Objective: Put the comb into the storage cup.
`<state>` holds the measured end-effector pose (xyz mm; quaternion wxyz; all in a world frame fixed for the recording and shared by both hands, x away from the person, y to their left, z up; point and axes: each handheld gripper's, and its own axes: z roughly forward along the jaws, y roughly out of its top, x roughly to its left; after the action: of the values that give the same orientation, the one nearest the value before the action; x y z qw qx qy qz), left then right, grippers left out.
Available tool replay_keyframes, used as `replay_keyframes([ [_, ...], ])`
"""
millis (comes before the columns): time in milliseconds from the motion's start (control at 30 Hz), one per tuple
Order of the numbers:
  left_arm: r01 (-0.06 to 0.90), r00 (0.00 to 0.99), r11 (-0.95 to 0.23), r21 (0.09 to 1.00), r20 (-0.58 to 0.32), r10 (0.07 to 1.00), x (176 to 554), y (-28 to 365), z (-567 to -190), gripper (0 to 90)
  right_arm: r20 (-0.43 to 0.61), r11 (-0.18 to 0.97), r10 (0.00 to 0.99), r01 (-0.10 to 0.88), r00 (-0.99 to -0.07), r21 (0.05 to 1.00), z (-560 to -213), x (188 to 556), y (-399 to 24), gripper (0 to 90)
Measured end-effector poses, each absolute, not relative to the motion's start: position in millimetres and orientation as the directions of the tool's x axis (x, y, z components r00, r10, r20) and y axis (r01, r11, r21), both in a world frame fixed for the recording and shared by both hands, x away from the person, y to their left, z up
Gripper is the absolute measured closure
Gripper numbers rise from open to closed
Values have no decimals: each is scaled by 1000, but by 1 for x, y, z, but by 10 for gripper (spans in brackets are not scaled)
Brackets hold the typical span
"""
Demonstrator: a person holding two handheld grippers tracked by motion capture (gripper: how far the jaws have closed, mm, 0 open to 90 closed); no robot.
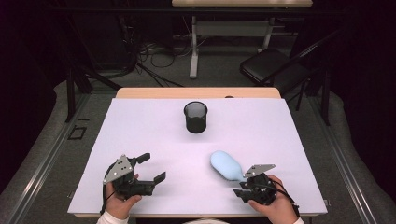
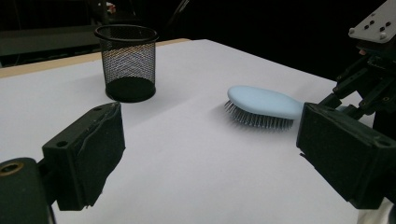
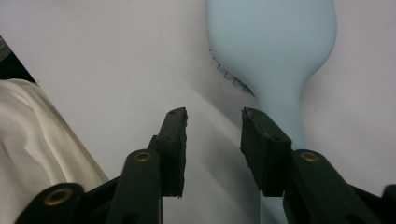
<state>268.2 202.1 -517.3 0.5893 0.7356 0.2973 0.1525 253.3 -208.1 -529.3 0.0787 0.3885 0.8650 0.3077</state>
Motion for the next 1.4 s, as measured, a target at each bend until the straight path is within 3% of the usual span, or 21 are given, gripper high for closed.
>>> replay_keyframes([
  [233,260,773,-126,957,-128,621,268,202,-518,80,114,493,713,610,-692,620,-523,250,-209,436],
  [467,261,769,-126,957,-127,626,268,202,-518,83,102,478,707,580,-700,660,-519,248,-213,386],
  [800,260,772,-131,957,-124,624,268,202,-518,86,9,530,729,572,-685,626,-504,254,-216,258],
  [1067,262,770,-137,955,-122,626,268,201,-518,86,2,540,743,601,-670,589,-500,267,-224,114],
  [1100,263,770,-137,955,-122,627,268,201,-518,86,3,543,743,606,-669,582,-499,269,-226,18],
  [1400,269,765,-140,953,-124,632,268,200,-519,86,24,529,764,648,-644,548,-493,278,-231,0],
])
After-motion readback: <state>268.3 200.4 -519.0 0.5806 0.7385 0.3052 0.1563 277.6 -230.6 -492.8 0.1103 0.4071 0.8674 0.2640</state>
